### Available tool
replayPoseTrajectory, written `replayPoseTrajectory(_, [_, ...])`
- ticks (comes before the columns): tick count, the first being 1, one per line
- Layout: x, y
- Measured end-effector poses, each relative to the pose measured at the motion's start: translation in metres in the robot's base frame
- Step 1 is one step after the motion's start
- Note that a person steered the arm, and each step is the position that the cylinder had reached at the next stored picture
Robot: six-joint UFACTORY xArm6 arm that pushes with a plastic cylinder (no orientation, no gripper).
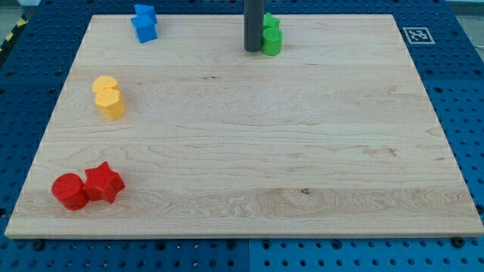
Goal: Push the green circle into the green star
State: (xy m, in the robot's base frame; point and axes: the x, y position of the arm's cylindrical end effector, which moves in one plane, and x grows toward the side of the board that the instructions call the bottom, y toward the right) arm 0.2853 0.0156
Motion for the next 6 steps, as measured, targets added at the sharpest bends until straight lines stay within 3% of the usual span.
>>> replayPoseTrajectory(2, [0.017, -0.013])
replayPoseTrajectory(6, [0.037, 0.02])
